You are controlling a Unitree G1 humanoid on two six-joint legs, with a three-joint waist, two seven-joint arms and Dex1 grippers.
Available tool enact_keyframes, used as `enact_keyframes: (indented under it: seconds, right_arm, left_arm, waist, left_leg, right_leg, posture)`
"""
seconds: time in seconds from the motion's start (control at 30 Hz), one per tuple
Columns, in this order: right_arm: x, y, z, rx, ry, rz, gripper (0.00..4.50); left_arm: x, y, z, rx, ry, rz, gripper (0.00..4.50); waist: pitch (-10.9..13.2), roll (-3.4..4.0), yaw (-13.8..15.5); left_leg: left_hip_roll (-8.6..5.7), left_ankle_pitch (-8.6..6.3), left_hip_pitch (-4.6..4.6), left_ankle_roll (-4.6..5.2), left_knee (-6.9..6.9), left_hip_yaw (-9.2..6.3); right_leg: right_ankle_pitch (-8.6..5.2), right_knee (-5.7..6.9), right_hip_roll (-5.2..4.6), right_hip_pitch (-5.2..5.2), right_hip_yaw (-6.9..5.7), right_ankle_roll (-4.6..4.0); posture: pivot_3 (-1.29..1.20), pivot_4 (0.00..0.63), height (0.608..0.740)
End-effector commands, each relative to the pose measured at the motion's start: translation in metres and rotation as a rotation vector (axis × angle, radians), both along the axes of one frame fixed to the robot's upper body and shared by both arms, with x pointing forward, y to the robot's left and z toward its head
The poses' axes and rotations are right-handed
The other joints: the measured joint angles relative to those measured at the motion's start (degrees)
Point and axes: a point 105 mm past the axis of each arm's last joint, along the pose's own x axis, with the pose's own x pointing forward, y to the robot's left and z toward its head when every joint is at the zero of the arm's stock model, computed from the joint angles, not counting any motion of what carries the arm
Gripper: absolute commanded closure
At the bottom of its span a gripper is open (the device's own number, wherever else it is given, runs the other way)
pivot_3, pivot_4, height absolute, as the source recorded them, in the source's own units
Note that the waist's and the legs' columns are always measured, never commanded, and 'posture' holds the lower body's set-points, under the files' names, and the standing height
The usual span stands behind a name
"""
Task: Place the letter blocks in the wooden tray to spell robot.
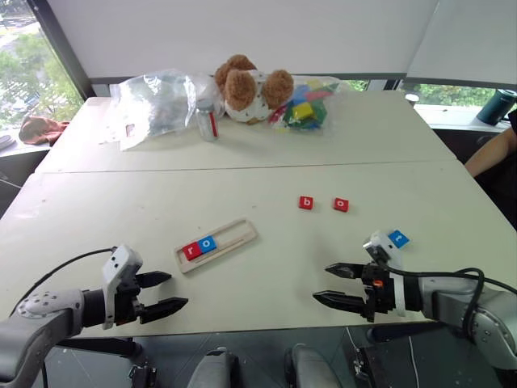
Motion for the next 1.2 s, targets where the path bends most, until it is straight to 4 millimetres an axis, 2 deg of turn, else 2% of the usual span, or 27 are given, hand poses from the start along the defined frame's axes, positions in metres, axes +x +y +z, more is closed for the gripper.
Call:
enact_keyframes:
  seconds: [0.03,0.17,0.3,0.4,0.53,0.6,0.73,1.03,1.2]
  right_arm:
    - [0.004,0.002,0.006,0.001,-0.040,0.012,0.03]
    - [0.008,-0.003,0.009,-0.008,-0.060,-0.018,0.03]
    - [0.024,-0.011,0.032,-0.031,-0.160,-0.074,0.03]
    - [0.026,0.001,0.046,-0.009,-0.207,-0.038,0.03]
    - [0.026,0.029,0.060,0.001,-0.282,0.042,0.03]
    - [0.022,0.043,0.063,0.015,-0.289,0.086,0.03]
    - [0.022,0.054,0.058,0.022,-0.277,0.118,0.03]
    - [0.015,0.056,0.049,-0.005,-0.234,0.169,0.03]
    - [0.015,0.054,0.047,-0.008,-0.232,0.154,0.03]
  left_arm:
    - [0.005,0.002,0.011,0.010,-0.050,0.002,0.00]
    - [0.021,0.010,0.018,0.055,-0.151,0.032,0.00]
    - [0.048,0.011,0.048,0.086,-0.281,-0.019,0.00]
    - [0.058,0.006,0.051,0.135,-0.321,-0.078,0.00]
    - [0.069,0.006,0.053,0.220,-0.426,-0.107,0.00]
    - [0.066,0.009,0.047,0.274,-0.462,-0.130,0.00]
    - [0.062,0.005,0.034,0.281,-0.473,-0.170,0.00]
    - [0.060,-0.005,0.010,0.258,-0.441,-0.199,0.00]
    - [0.063,-0.001,-0.007,0.280,-0.418,-0.174,0.00]
  waist:
    - [0.0,0.00,0.0]
    - [0.0,0.00,0.1]
    - [0.0,0.00,0.5]
    - [0.0,0.00,0.3]
    - [0.0,0.00,-0.2]
    - [0.0,0.00,-0.4]
    - [0.0,0.00,0.0]
    - [0.0,-0.03,-0.1]
    - [0.0,-0.02,-0.1]
  left_leg:
    - [0.00,0.00,0.00,0.00,0.00,0.00]
    - [0.00,0.00,0.00,0.00,0.00,0.00]
    - [-0.01,0.00,-0.01,-0.01,0.09,0.00]
    - [-0.02,0.00,-0.01,0.00,0.06,0.02]
    - [-0.01,0.01,-0.07,-0.02,-0.17,0.03]
    - [0.00,0.02,-0.07,-0.03,-0.21,0.03]
    - [0.00,0.02,-0.07,-0.03,-0.20,0.04]
    - [-0.03,0.00,-0.10,0.00,-0.07,0.03]
    - [-0.03,0.01,-0.10,0.00,-0.07,0.04]
  right_leg:
    - [0.00,0.00,0.00,0.00,0.00,0.00]
    - [0.00,0.00,0.00,-0.01,0.00,0.01]
    - [0.01,0.02,0.00,0.00,-0.01,0.00]
    - [0.09,0.00,0.00,0.00,0.00,0.14]
    - [0.10,0.00,0.01,-0.20,-0.01,0.16]
    - [0.10,0.00,0.02,-0.24,-0.01,0.16]
    - [0.10,-0.04,0.01,-0.20,-0.01,0.15]
    - [0.10,-0.02,-0.04,-0.15,-0.03,0.16]
    - [0.10,-0.02,-0.04,-0.15,-0.04,0.16]
  posture:
    - [0.00,0.150,0.740]
    - [0.00,0.150,0.740]
    - [0.00,0.150,0.740]
    - [0.00,0.150,0.740]
    - [0.00,0.150,0.740]
    - [0.00,0.150,0.740]
    - [0.00,0.150,0.740]
    - [0.00,0.150,0.740]
    - [0.00,0.150,0.740]
